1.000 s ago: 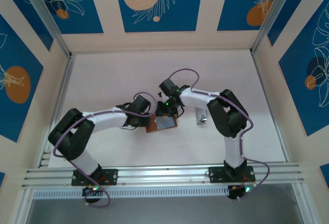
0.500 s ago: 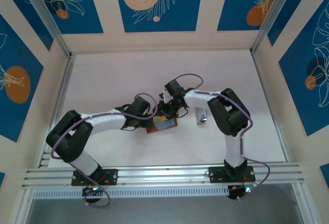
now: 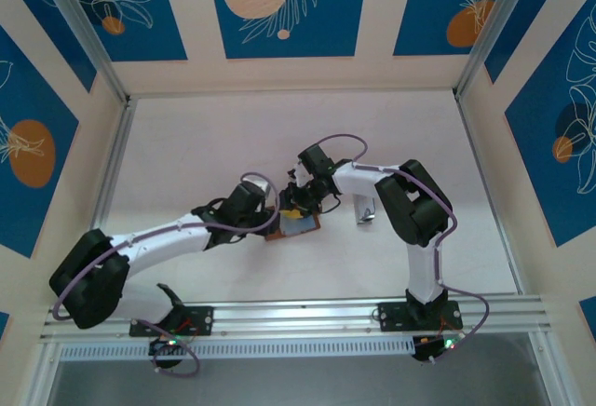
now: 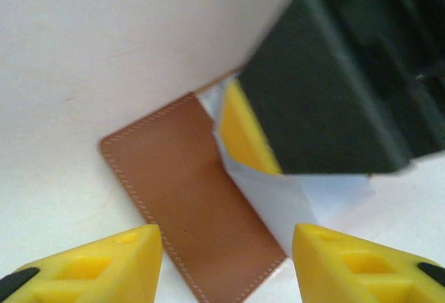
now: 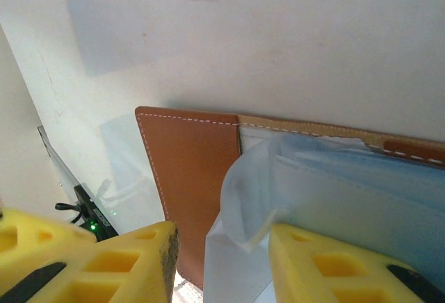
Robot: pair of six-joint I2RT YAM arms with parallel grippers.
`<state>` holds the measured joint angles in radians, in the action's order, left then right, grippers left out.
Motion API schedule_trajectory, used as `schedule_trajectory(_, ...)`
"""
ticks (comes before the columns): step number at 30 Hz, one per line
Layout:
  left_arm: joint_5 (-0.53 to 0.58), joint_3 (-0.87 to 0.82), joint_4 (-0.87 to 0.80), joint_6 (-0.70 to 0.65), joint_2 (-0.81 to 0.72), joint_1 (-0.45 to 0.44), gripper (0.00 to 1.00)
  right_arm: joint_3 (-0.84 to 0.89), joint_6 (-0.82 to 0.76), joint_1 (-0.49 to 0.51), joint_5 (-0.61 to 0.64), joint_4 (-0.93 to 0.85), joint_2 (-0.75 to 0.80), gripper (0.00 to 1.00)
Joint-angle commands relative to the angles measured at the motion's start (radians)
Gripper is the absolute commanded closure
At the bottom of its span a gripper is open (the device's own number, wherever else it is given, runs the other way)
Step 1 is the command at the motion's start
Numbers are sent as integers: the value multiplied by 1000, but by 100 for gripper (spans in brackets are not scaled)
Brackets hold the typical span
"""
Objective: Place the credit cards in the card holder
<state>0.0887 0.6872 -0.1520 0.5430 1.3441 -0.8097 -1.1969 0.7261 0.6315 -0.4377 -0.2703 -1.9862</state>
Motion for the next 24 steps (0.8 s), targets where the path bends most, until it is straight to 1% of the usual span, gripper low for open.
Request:
schedule_trajectory(1, 48, 52, -47, -78, 23, -74, 46, -9, 9, 8, 2, -76, -37, 60)
schedule_trajectory(5, 116, 105, -80, -77, 98, -131, 46, -6, 15, 8, -2, -73, -42, 59)
schedule_trajectory(9, 231, 172, -143, -50, 180, -189, 46, -4, 15, 9, -5, -77, -41, 59)
schedule_trajectory(14, 355, 227, -215, -7, 255, -235, 49, -5, 13, 8, -7, -81, -37, 59)
schedule_trajectory(16, 381, 226, -224, 9, 271, -245, 51, -7, 12, 8, -9, -83, -36, 59)
schedule_trajectory(21, 435, 225, -262, 56, 288, -253, 61, -12, 6, 8, -6, -92, -33, 58)
schedule_trajectory(24, 461, 229, -287, 78, 285, -253, 69, -11, 1, 8, -4, -97, -29, 58)
